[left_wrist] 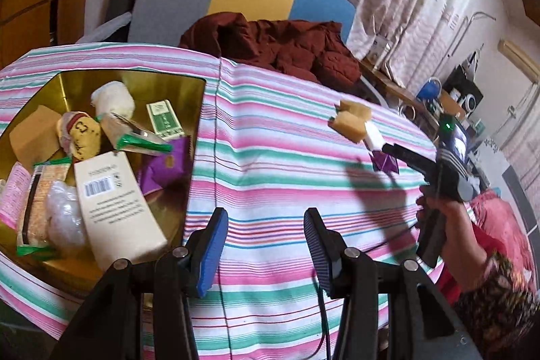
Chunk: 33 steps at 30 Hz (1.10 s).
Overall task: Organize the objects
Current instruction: 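Move both tools back from the tray to the pile, then grasp the purple snack packet with the right tool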
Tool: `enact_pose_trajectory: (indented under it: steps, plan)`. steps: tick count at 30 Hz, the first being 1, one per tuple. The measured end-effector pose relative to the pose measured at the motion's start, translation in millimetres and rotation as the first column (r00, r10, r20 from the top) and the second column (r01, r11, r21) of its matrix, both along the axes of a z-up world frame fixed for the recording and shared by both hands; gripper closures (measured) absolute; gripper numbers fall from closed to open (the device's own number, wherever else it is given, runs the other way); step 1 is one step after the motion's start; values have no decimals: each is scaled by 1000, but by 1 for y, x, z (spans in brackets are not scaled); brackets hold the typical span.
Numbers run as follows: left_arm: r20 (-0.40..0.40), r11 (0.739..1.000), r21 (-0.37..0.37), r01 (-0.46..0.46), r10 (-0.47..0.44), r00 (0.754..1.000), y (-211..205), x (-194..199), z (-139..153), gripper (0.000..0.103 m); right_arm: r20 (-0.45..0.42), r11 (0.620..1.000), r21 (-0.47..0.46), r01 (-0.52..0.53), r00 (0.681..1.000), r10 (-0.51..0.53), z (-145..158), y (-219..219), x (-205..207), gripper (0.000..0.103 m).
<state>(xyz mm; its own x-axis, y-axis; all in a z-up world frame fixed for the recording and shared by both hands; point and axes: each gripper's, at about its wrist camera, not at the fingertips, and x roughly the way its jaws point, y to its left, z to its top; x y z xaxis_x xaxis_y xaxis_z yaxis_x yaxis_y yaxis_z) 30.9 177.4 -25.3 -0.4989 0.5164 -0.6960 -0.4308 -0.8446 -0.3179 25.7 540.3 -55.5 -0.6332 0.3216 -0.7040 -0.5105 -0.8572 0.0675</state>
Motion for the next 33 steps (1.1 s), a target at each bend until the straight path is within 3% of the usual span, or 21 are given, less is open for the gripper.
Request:
enact_pose_trajectory:
  steps: [4, 12, 19, 24, 33]
  plan:
    - [6, 999, -27, 18, -18, 1000, 9, 0, -4, 56, 50, 999, -1, -35, 998, 35, -14, 14, -14, 22]
    - [35, 998, -49, 46, -44, 998, 28, -5, -12, 56, 82, 998, -45, -48, 995, 52, -36, 20, -23, 51]
    - [61, 994, -67, 87, -83, 995, 57, -15, -17, 56, 55, 998, -50, -45, 997, 48, -38, 19, -18, 54]
    - [86, 990, -78, 119, -112, 990, 87, -31, -21, 55, 36, 999, -39, 11, 999, -9, -37, 19, -3, 54]
    - [124, 965, -136, 223, -206, 971, 179, -87, -32, 41, -5, 996, -28, 86, 996, -86, -35, 21, 15, 54]
